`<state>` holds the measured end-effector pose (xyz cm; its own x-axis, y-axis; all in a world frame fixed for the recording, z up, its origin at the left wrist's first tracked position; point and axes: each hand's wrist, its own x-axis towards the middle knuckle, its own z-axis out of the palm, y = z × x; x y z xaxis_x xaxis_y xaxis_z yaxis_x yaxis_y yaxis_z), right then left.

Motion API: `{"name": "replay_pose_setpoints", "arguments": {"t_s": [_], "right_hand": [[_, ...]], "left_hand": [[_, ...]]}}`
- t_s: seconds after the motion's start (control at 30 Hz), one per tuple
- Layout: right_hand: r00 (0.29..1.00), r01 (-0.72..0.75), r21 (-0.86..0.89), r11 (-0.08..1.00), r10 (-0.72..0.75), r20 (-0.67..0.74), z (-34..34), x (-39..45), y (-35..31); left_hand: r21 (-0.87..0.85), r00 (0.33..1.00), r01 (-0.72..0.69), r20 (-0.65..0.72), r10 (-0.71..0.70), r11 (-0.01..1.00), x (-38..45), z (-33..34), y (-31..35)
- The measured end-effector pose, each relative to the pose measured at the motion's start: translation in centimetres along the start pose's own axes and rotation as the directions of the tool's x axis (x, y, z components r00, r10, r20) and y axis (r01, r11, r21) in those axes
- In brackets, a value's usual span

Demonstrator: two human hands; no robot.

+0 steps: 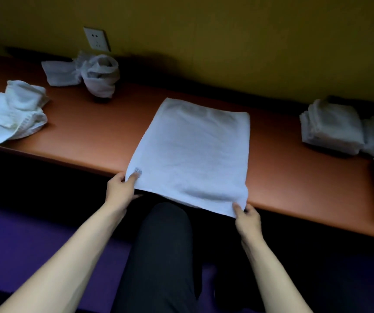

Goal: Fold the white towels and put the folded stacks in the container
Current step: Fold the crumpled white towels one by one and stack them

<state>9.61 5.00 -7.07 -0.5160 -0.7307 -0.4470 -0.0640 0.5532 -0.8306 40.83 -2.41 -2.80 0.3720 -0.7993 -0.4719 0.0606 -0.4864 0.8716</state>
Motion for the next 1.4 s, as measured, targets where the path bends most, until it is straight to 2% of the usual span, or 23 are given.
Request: {"name": "replay_pose_setpoints", "arguments": {"t_s": [0.17, 0.27, 0.4, 0.53, 0.67, 0.77, 0.9, 0.97, 1.03, 1.07, 1.2, 1.4], "right_hand": [[0.979, 0.138, 0.162, 0.977, -0.111, -0.170, -4.0, -1.9, -3.6], [0.979, 0.153, 0.313, 0.937, -0.100, -0.178, -6.4, -2.6, -4.3], [0.980, 0.176, 0.368, 0.913, -0.125, -0.157, -8.9, -3.8, -4.0], [0.987, 0.158, 0.433, 0.887, -0.138, -0.078, -10.6, -5.0, -3.8], [0.970, 0.078, 0.533, 0.843, -0.188, 0.154, -12.3, -5.1, -5.2], [0.955, 0.093, 0.454, 0.886, -0.208, 0.211, -13.1, -4.2, -6.1], [0.943, 0.294, 0.273, 0.916, -0.325, 0.076, -12.5, -2.2, -7.8], [0.908, 0.417, 0.103, 0.903, -0.419, -0.006, -12.0, -0.3, -8.5], [0.877, 0.478, -0.012, 0.878, -0.478, -0.052, -11.5, 2.2, -8.9], [0.867, 0.495, -0.026, 0.869, -0.496, -0.048, -11.0, 3.4, -9.3], [0.870, 0.491, 0.039, 0.870, -0.487, -0.081, -7.7, 7.9, -11.4], [0.809, 0.568, -0.056, 0.821, -0.569, -0.147, -4.5, 14.7, -15.1]], "left_hand": [[-0.067, 0.998, -0.055, 0.036, 0.058, 0.996, -3.6, 0.5, 1.9], [-0.097, 0.996, -0.074, 0.049, 0.079, 0.993, -6.5, 0.9, 1.8], [-0.104, 0.989, -0.100, 0.094, 0.110, 0.989, -9.4, 0.6, 0.7], [-0.136, 0.988, -0.108, 0.098, 0.122, 0.985, -11.0, -0.5, 0.1], [-0.206, 0.954, -0.159, 0.220, 0.204, 0.966, -11.7, -1.7, 0.1], [-0.031, 0.929, -0.294, 0.225, 0.293, 0.955, -11.2, -1.7, 0.2], [0.103, 0.898, -0.431, 0.147, 0.415, 0.896, -9.5, -0.6, 1.0], [0.268, 0.846, -0.530, 0.098, 0.525, 0.804, -8.4, 0.0, 1.9], [0.388, 0.793, -0.580, 0.068, 0.605, 0.717, -6.7, 0.8, 2.9], [0.385, 0.790, -0.587, 0.081, 0.607, 0.712, -5.6, 1.4, 3.2], [0.313, 0.857, -0.514, 0.131, 0.499, 0.799, -1.1, 4.2, 4.4], [0.428, 0.786, -0.566, 0.024, 0.617, 0.705, 5.0, 8.6, 8.1]]}}
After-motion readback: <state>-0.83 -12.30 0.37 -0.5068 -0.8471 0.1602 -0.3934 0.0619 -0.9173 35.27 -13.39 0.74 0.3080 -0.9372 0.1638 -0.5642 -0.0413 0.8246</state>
